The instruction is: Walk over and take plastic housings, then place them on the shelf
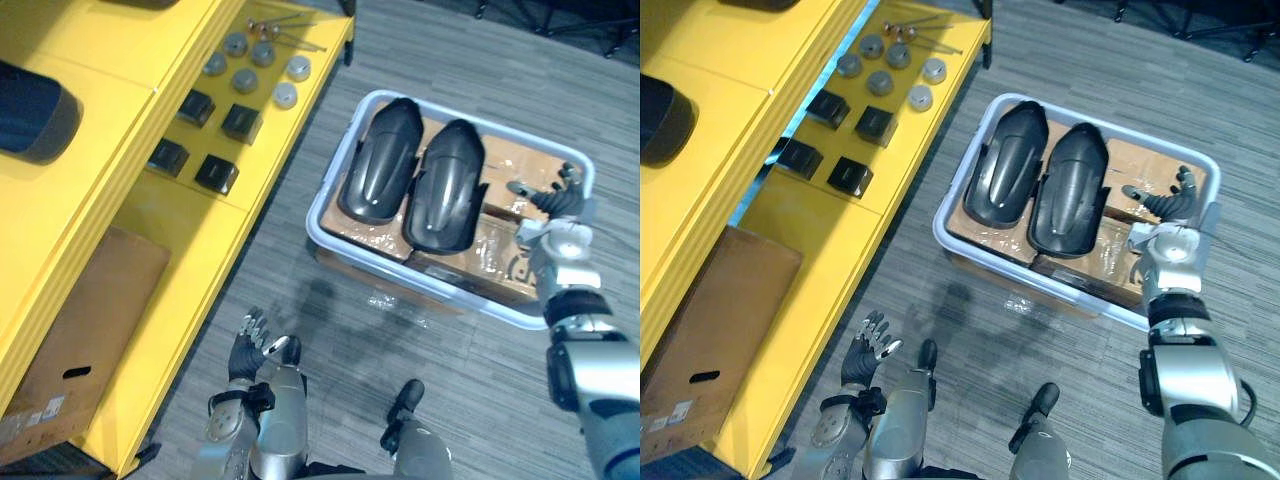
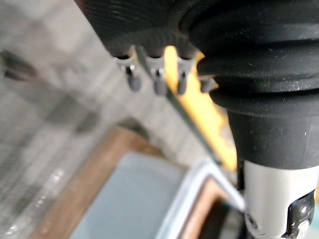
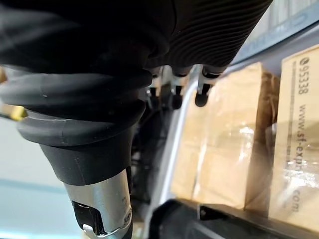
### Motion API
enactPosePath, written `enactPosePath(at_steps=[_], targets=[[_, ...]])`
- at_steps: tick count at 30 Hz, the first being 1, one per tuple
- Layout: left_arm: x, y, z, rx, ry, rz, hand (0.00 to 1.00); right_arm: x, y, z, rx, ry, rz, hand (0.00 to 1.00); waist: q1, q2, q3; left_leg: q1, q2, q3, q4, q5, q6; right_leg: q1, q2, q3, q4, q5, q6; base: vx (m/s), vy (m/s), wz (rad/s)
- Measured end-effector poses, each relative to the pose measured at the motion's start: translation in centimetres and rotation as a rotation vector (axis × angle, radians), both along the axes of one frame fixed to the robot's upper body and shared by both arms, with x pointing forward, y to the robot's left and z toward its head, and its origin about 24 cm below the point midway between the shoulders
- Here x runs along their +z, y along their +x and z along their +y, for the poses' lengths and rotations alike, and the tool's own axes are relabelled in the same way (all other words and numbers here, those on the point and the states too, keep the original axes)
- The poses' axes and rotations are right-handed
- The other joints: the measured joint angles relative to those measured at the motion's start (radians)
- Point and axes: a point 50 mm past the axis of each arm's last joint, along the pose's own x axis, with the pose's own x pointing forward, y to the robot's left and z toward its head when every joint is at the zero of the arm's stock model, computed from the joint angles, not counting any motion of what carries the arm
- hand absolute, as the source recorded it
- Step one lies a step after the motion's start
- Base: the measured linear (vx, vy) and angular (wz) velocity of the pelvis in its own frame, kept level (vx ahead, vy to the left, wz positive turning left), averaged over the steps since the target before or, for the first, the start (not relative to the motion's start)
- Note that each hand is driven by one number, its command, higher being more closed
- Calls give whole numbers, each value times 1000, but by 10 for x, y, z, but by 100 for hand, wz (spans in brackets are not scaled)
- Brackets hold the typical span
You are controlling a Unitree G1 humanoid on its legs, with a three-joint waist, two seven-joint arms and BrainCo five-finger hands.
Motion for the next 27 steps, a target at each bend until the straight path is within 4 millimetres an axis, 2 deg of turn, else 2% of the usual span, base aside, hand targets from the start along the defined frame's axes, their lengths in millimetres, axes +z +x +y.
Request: enactPosePath(at_steps=[2,4,6,10,15,16,19,23,27], targets=[[-1,-1,-3,-8,-25,6,0,13,2,-3,-12,-55,4,0,3,13,17,-8,-2,-2,7,0,0,-10,-4,0,12,-1,0,-51,48,6],[-4,-1,-13,-38,-61,13,0,35,0,-13,-64,-90,-2,0,23,37,33,-37,-8,-5,17,4,7,-43,-13,-1,34,-3,-1,-66,43,3],[-9,-4,-23,-52,-105,36,0,42,-2,-21,-125,-101,43,0,33,49,39,-76,-12,-12,46,3,9,-75,-20,-1,60,-11,3,-72,40,8],[-9,0,-31,-96,-105,32,0,32,-10,-34,-198,-70,133,0,57,66,50,-124,-15,-42,81,0,13,-106,-25,-22,101,-24,-1,-77,29,16],[-8,3,-33,-67,-164,24,0,34,-11,-37,-177,-97,205,0,83,98,61,-190,-20,-54,116,-3,19,-172,-38,-24,141,-34,-2,-95,30,-1],[-9,3,-31,-55,-173,32,0,33,-11,-38,-173,-128,236,100,88,102,61,-202,-22,-54,118,-2,20,-184,-41,-24,145,-33,-2,-59,20,3],[-10,7,-30,-40,-184,33,0,44,-20,-52,-175,-190,272,100,107,107,62,-230,-24,-59,134,-2,21,-206,-42,-27,149,-32,0,-44,18,3],[-10,8,-29,-36,-177,34,0,50,-33,-70,-225,-288,340,100,113,110,60,-260,-32,-82,139,-2,21,-215,-43,-53,146,-32,0,-22,3,12],[-12,11,-28,-30,-165,28,0,50,-37,-75,-259,-330,391,100,122,113,58,-259,-31,-83,129,0,19,-214,-40,-56,136,-32,0,-1,-4,1]])
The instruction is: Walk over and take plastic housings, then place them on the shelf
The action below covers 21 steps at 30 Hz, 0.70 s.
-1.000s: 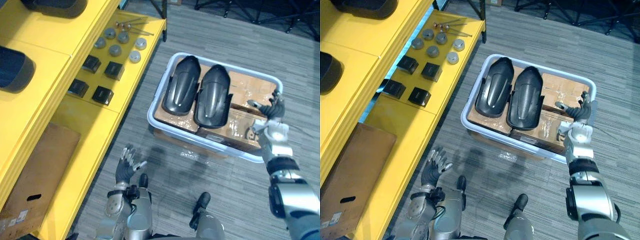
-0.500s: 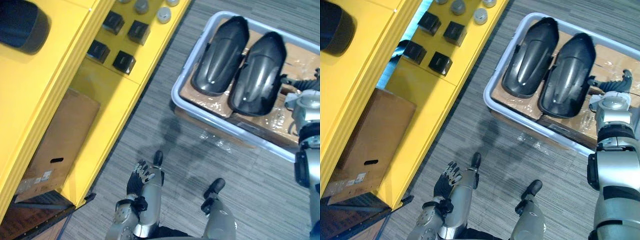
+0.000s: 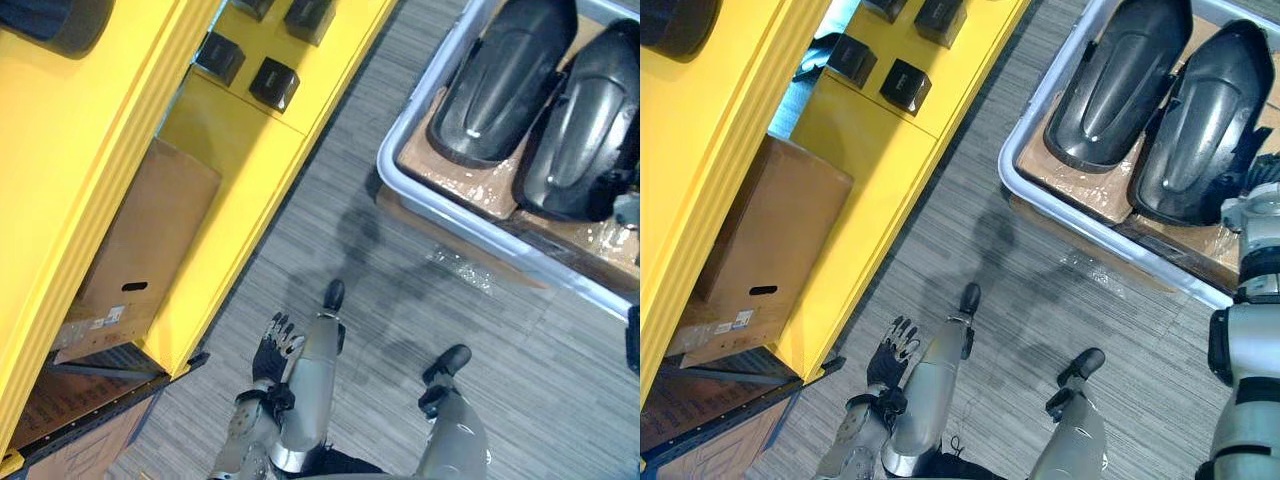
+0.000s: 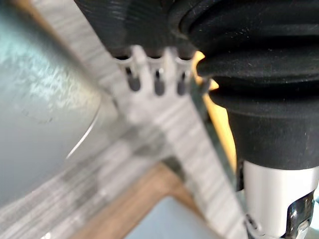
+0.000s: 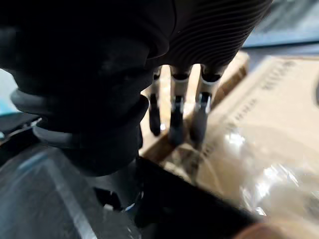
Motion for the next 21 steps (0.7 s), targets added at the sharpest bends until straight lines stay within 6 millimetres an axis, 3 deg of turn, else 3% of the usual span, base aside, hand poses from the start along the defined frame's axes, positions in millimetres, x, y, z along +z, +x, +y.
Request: enactPosePath(at_steps=[5,8,10,15,18,21], targets=[[0,0,0,-2,-1,-4,0,3,-3,-3,-77,-34,26,100,1,0,0,4,2,-9,-5,2,-1,22,8,-18,-19,1,1,32,-28,7],[0,0,0,-1,-1,-4,0,-10,-7,-4,-160,0,48,100,9,0,0,30,4,-14,-18,2,-2,51,14,-27,-36,1,1,30,-30,7],[1,-3,0,3,-7,-6,0,-24,-2,5,-184,-4,66,100,6,0,0,57,5,-13,-21,2,-2,85,18,-29,-46,1,1,0,0,0],[12,-4,5,28,-37,-60,0,-27,8,19,-151,-50,13,100,-18,-5,3,102,13,2,-34,2,-2,122,19,-25,-51,2,0,-2,-2,-2],[30,0,20,106,-79,-136,0,-22,18,36,-60,-172,-25,100,-37,-26,8,185,22,26,-75,5,-7,178,20,-20,-62,1,-1,-8,-23,-14],[46,-3,39,154,-69,-204,0,-29,26,59,44,-273,-27,100,-72,-91,7,269,24,44,-144,25,-18,230,26,-16,-87,-1,-3,25,-43,-13]])
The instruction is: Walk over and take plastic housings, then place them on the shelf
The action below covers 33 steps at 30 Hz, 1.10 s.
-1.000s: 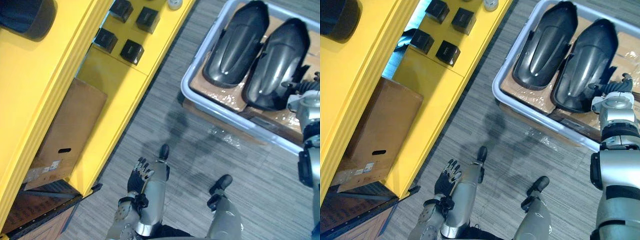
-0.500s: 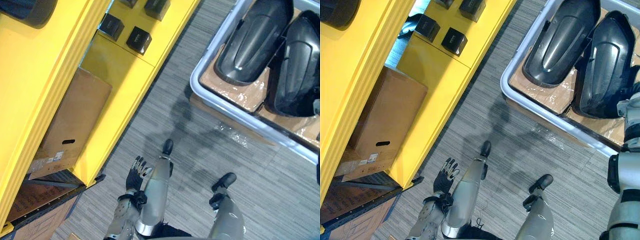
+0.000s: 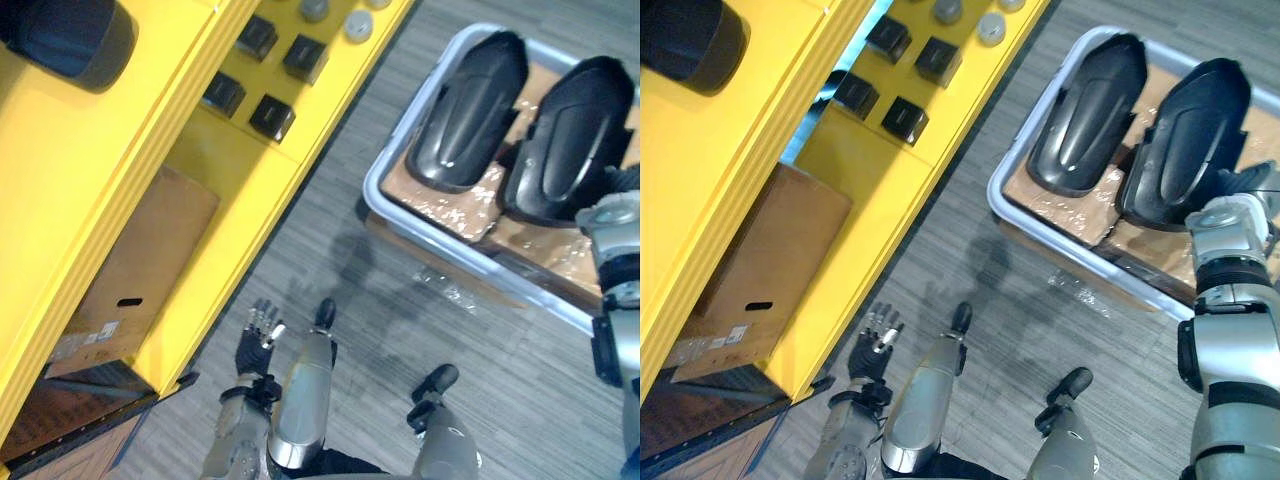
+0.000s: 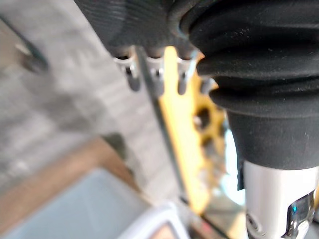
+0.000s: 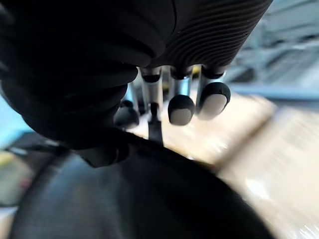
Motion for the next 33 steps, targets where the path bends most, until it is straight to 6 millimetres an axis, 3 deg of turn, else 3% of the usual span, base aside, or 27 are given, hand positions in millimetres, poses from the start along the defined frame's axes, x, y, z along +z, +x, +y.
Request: enactPosePath(at_steps=[1,6,8,10,15,18,20,23,26,28,33], targets=[[7,-1,7,4,13,-25,0,-12,0,8,33,-18,20,100,-6,-35,-3,34,8,11,-25,6,-6,19,6,5,-8,0,-1,46,-49,-14],[27,2,10,-24,71,-105,0,-56,-5,36,126,-29,84,100,-39,-122,-52,138,22,37,-97,19,-16,85,19,5,-30,-2,-3,53,-43,-10],[33,6,9,-39,106,-131,0,-65,-7,44,149,-24,87,100,-47,-137,-78,165,23,46,-125,27,-20,100,21,12,-40,-2,-3,47,-29,-13],[44,16,5,-75,139,-167,0,-77,-10,58,187,-25,90,100,-58,-150,-147,202,28,68,-159,33,-25,116,27,23,-59,-1,-4,45,-30,-18],[48,41,-11,-210,249,-129,0,-87,-12,76,241,-60,106,100,-91,-154,-263,297,36,129,-214,38,-29,151,31,74,-74,1,-3,49,-15,-30],[29,59,-22,-297,261,8,0,-87,-10,81,274,-82,111,100,-114,-158,-279,359,39,166,-237,38,-30,181,32,104,-82,6,-4,-6,15,-37],[6,66,-28,-361,260,158,0,-89,-8,90,310,-111,113,100,-143,-171,-304,391,44,198,-263,44,-35,180,38,134,-87,8,-6,-37,2,-37],[-15,73,-31,-406,279,313,0,-90,-6,104,374,-146,100,100,-168,-181,-316,418,56,229,-287,56,-39,180,56,166,-110,27,-17,-42,-16,-34],[-23,82,-34,-438,302,403,0,-87,-5,110,406,-184,84,100,-176,-182,-318,433,63,241,-308,70,-44,179,67,183,-123,36,-22,-38,-18,-16],[-29,88,-33,-440,303,492,0,-80,-3,125,486,-237,45,100,-193,-179,-320,441,66,261,-313,73,-45,177,72,197,-135,48,-25,-42,-7,-22],[-18,105,-41,-469,219,531,0,-62,2,146,597,-313,-41,100,-218,-179,-321,424,64,285,-313,75,-44,142,72,223,-144,66,-28,-30,8,-17]])
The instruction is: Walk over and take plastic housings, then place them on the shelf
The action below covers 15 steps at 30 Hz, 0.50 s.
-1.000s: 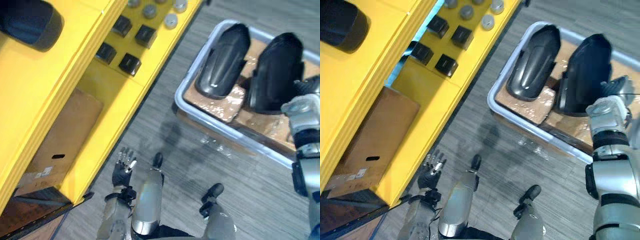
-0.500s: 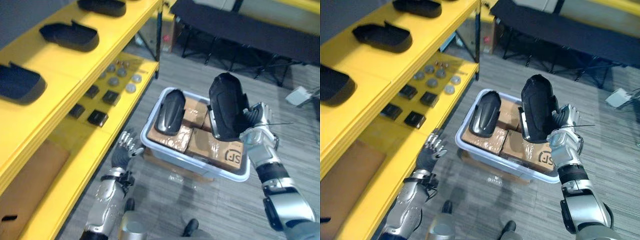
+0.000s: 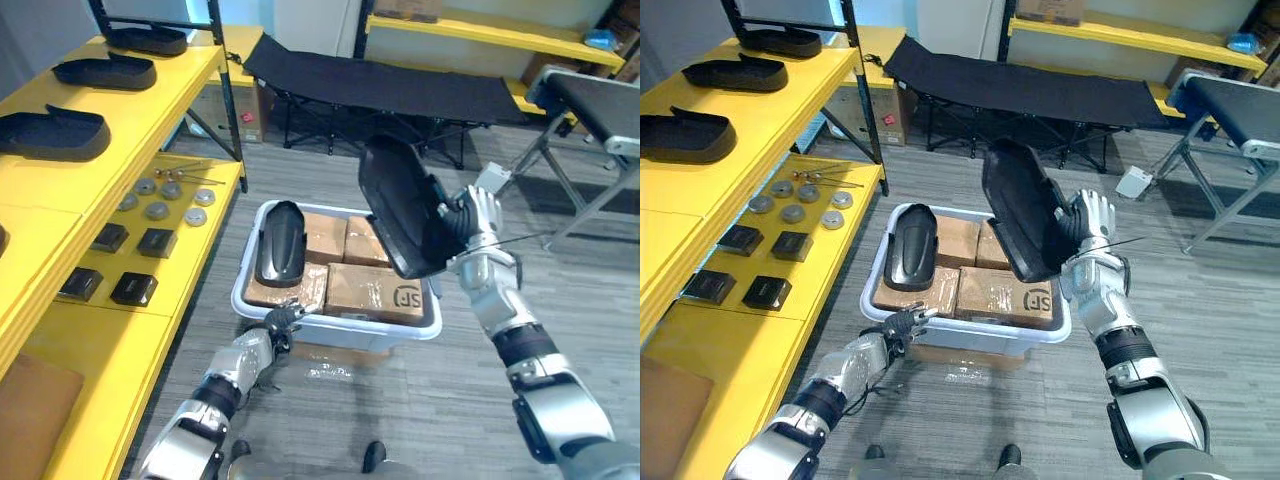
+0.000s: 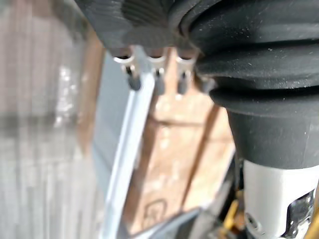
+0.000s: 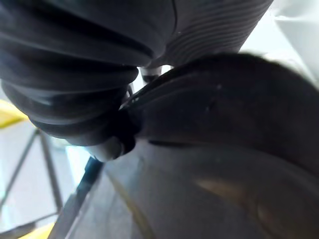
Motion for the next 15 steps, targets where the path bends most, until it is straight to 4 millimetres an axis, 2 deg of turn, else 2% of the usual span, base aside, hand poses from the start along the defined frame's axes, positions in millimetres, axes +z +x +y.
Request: enactPosePath(at_steps=[7,15], targets=[[21,15,-21,-31,-176,33,0,17,3,22,139,-83,-83,100,-15,5,-2,-12,-4,20,7,0,0,-24,-2,20,-5,11,1,-2,8,-7],[37,24,-34,-18,-321,-16,0,11,2,44,248,-112,-63,100,-34,17,-3,-10,-11,20,22,-6,7,-15,-11,22,-4,13,4,-12,3,0]])
